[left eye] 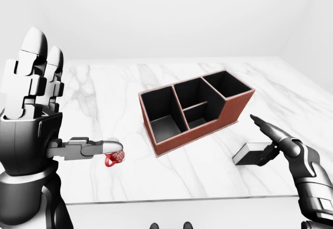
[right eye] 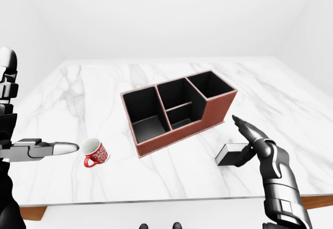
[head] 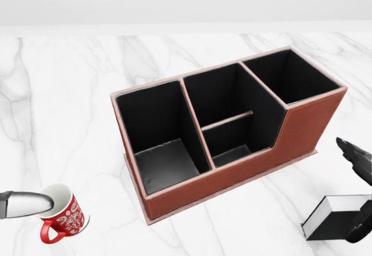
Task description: Pick up the book and place it in the back compartment of the caddy.
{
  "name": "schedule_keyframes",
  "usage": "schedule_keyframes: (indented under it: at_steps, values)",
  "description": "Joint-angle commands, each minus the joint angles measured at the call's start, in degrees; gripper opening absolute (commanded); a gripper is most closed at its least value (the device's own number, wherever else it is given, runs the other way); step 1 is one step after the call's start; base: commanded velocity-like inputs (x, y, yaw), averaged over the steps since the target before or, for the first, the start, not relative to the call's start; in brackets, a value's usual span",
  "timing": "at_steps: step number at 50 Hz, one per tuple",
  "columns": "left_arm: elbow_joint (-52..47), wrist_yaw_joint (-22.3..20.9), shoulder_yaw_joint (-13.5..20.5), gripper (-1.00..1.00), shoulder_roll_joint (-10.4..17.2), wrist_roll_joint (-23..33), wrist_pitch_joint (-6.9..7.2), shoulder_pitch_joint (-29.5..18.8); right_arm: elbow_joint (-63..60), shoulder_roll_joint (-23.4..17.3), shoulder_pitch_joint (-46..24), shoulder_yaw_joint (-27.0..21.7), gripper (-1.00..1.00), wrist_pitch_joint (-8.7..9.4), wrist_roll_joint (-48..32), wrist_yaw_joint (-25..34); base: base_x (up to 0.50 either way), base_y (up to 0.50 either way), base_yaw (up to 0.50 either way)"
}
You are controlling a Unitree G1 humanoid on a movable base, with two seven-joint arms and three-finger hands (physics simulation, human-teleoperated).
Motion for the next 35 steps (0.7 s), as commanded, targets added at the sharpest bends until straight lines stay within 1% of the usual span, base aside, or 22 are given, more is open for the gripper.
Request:
schedule_keyframes:
  at_steps: [1, 14, 22, 23, 24, 25, 35]
  values:
    - [0.15, 0.02, -0.12, 0.95, 0.03, 0.06, 0.0, -0.08, 2.38, -0.38, -0.76, 0.63, 1.0, 0.0, -1.8, -1.88, 0.0, 0.0, 0.0]
    - [-0.48, -0.09, 0.18, 0.95, 0.12, -0.11, 0.0, -0.17, 4.39, -0.73, -1.19, 1.56, 1.0, 0.0, -3.51, -4.12, 0.0, 0.0, 0.0]
    - [-0.21, -0.11, 0.23, 0.94, 0.05, -0.07, 0.0, 0.02, 4.2, -0.81, -0.95, 1.53, 1.0, 0.0, -3.43, -4.01, 0.0, 0.0, 0.0]
    - [-0.16, -0.09, 0.19, 0.94, 0.02, -0.05, 0.0, 0.03, 4.31, -0.81, -0.97, 1.53, 0.58, 0.0, -3.48, -4.05, 0.0, 0.0, 0.0]
    - [-0.11, -0.09, 0.14, 0.94, 0.0, -0.03, 0.0, 0.08, 4.44, -0.83, -0.98, 1.55, 0.07, 0.0, -3.56, -4.22, 0.0, 0.0, 0.0]
    - [-0.19, -0.11, 0.15, 0.95, -0.02, -0.05, 0.0, 0.12, 4.65, -0.93, -0.93, 1.57, -1.0, 0.0, -3.73, -4.55, 0.0, 0.0, 0.0]
    - [-0.32, -0.08, 0.24, 0.95, 0.11, -0.09, 0.0, -0.14, 4.95, -1.02, -1.36, 1.56, -1.0, 0.0, -3.64, -4.88, 0.0, 0.0, 0.0]
